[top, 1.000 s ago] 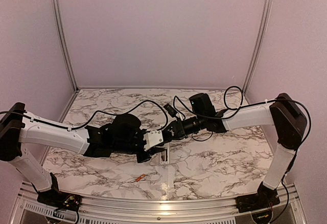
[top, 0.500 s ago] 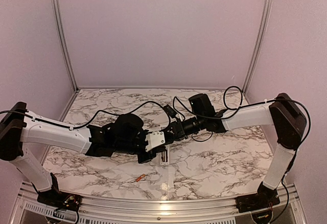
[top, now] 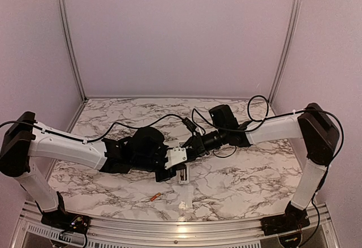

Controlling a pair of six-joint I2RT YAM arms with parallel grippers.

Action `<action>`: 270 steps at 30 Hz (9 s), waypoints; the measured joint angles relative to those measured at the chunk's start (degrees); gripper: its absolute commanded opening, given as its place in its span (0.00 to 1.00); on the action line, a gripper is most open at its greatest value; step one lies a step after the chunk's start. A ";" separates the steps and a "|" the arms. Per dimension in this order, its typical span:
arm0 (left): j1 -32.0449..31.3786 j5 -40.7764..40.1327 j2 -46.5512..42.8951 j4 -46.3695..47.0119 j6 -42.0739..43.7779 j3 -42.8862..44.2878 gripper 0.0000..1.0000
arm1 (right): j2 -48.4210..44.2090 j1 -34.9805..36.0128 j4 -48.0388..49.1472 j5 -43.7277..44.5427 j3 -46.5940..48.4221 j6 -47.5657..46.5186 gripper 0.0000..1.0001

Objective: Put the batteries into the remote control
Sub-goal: Load the battery into the battery compartment, then press the battery in the battery compartment, then pick up the battery from the center of the board, then place the battery in the battery compartment.

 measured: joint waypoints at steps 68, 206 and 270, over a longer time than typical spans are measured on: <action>8.74 7.30 -5.79 25.14 -58.69 -14.38 0.65 | -7.10 -1.64 16.50 2.19 -5.09 4.24 0.00; 2.19 2.27 -8.24 -31.93 -41.75 -8.63 0.43 | -7.87 -7.06 14.36 0.63 -11.17 -0.76 0.00; 2.34 6.99 -0.35 -27.43 -57.72 12.68 0.00 | -0.76 -1.49 45.53 8.68 -20.57 26.84 0.00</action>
